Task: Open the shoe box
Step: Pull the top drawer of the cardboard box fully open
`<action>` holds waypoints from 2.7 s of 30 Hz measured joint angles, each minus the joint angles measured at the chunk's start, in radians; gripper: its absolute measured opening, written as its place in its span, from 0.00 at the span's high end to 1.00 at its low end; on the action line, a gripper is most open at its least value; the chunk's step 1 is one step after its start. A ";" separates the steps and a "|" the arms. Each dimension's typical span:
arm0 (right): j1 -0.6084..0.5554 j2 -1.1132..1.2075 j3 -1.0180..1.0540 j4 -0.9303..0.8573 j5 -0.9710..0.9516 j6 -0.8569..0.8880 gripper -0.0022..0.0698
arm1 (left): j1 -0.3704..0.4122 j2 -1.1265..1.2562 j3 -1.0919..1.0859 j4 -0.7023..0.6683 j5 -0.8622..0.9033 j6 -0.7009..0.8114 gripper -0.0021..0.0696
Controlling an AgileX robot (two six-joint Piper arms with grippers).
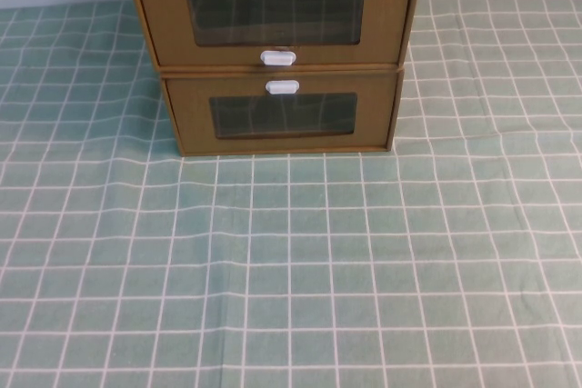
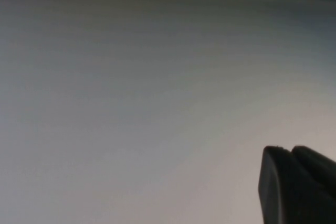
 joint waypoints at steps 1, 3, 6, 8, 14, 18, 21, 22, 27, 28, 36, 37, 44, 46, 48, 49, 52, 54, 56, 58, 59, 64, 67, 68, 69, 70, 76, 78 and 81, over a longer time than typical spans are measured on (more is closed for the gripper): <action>0.000 0.000 -0.049 0.000 0.034 0.000 0.99 | 0.000 0.000 -0.041 -0.007 0.010 0.000 0.98; 0.000 0.000 -0.143 0.000 0.124 0.002 0.99 | 0.000 0.000 -0.134 -0.011 0.020 0.000 0.98; 0.000 0.000 -0.291 0.017 0.274 0.047 0.99 | 0.000 0.029 -0.285 -0.013 0.041 -0.002 0.98; 0.000 0.013 -0.391 0.049 0.347 0.077 0.99 | 0.000 0.079 -0.399 -0.013 0.097 -0.002 0.98; 0.000 0.174 -0.673 0.201 0.622 0.086 0.99 | 0.000 0.281 -0.711 -0.017 0.440 -0.002 0.98; 0.000 0.330 -0.863 0.223 0.868 0.047 0.99 | 0.000 0.454 -0.911 -0.019 0.726 -0.004 0.98; 0.000 0.484 -1.009 0.209 1.068 0.032 0.99 | 0.000 0.581 -1.040 -0.021 0.914 -0.004 0.98; 0.000 0.538 -1.061 0.207 1.137 0.032 0.99 | 0.000 0.617 -1.076 -0.021 0.971 -0.007 0.98; 0.000 0.786 -1.279 0.226 1.435 0.029 0.99 | 0.000 0.845 -1.291 -0.021 1.331 -0.070 0.98; 0.000 0.833 -1.309 0.250 1.490 0.029 0.99 | 0.000 0.893 -1.321 -0.024 1.401 -0.076 0.98; 0.000 1.097 -1.311 0.519 1.733 -0.215 0.99 | 0.000 1.167 -1.403 -0.024 1.516 -0.073 0.98; 0.000 1.121 -1.310 0.533 1.754 -0.258 0.99 | 0.000 1.189 -1.405 -0.026 1.500 -0.073 0.98; 0.000 1.267 -1.304 0.645 1.825 -0.486 0.99 | 0.000 1.284 -1.405 -0.232 1.469 0.167 0.98; 0.000 1.294 -1.304 0.716 1.829 -0.521 0.99 | -0.012 1.305 -1.405 -0.372 1.465 0.376 0.98; 0.000 1.318 -1.304 0.789 1.829 -0.538 0.99 | -0.031 1.331 -1.405 -0.487 1.465 0.588 0.98; 0.000 1.327 -1.304 0.817 1.829 -0.541 0.99 | -0.042 1.341 -1.405 -0.517 1.465 0.659 0.98; 0.000 1.355 -1.304 0.913 1.829 -0.603 0.99 | -0.063 1.384 -1.406 -0.566 1.439 0.812 0.98; 0.000 1.370 -1.304 0.980 1.846 -0.693 0.99 | -0.065 1.428 -1.421 -0.582 1.411 0.848 0.98; 0.000 1.384 -1.304 1.049 1.885 -0.770 0.99 | -0.065 1.478 -1.458 -0.588 1.406 0.870 0.98; 0.000 1.402 -1.304 1.125 1.919 -0.862 0.99 | -0.065 1.545 -1.516 -0.588 1.429 0.893 0.98; 0.000 1.414 -1.304 1.172 1.937 -0.925 0.99 | -0.065 1.584 -1.558 -0.588 1.456 0.898 0.98; 0.047 1.477 -1.321 1.176 1.985 -1.111 0.99 | -0.065 1.784 -1.808 -0.588 1.625 0.838 0.98; 0.140 1.486 -1.335 0.960 1.927 -1.103 0.99 | -0.066 1.911 -1.978 -0.588 1.713 0.764 0.98; 0.180 1.486 -1.335 0.874 1.897 -1.090 0.99 | -0.066 1.949 -2.031 -0.588 1.738 0.742 0.98; 0.221 1.487 -1.335 0.792 1.865 -1.077 0.99 | -0.066 1.984 -2.079 -0.588 1.761 0.722 0.98; 0.262 1.488 -1.335 0.731 1.833 -1.066 0.99 | -0.066 2.010 -2.115 -0.588 1.780 0.709 0.98; 0.487 1.497 -1.335 0.325 1.629 -0.975 0.99 | -0.066 2.124 -2.230 -0.584 1.869 0.654 0.98; 0.553 1.513 -1.337 0.155 1.560 -0.884 0.99 | -0.066 2.138 -2.234 -0.591 1.879 0.648 0.98; 0.623 1.563 -1.343 -0.115 1.502 -0.712 0.99 | -0.066 2.142 -2.243 -0.593 1.906 0.646 0.98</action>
